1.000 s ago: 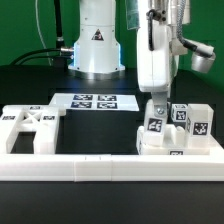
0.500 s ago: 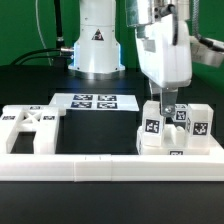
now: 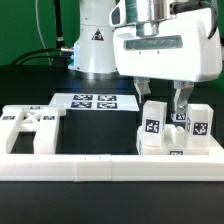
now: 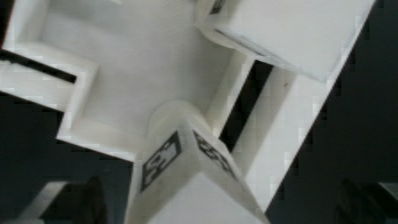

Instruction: Assemble chair

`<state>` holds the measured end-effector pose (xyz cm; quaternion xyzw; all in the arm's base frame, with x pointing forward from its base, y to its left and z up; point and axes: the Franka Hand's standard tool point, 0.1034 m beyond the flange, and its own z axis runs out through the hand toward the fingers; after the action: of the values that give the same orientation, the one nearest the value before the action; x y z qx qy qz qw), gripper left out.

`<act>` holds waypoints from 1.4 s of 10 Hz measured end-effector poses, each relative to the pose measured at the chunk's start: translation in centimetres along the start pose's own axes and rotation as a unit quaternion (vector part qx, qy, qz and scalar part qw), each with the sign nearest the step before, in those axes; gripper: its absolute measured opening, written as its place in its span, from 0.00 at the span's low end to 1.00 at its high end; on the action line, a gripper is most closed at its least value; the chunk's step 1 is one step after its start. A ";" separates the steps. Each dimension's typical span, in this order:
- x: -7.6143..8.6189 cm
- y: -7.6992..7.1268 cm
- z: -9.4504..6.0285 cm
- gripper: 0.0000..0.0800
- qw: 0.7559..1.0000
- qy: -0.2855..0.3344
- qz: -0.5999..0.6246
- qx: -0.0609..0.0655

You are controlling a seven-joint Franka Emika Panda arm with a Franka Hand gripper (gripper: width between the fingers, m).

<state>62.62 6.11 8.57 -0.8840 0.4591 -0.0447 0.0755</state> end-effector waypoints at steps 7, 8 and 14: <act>0.0 0.0 0.0 0.81 0.950 0.002 -0.311 -0.003; 0.1 -0.1 0.0 0.81 0.923 0.004 -0.385 -0.011; 1.1 0.3 -0.1 0.81 0.801 0.008 -0.598 -0.033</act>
Offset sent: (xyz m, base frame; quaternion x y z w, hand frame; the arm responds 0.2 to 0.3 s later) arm 0.0000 0.0000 0.0000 0.0000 0.0000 -0.1296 0.9916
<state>63.00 4.98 8.58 -0.9846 -0.1590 -0.0732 0.0009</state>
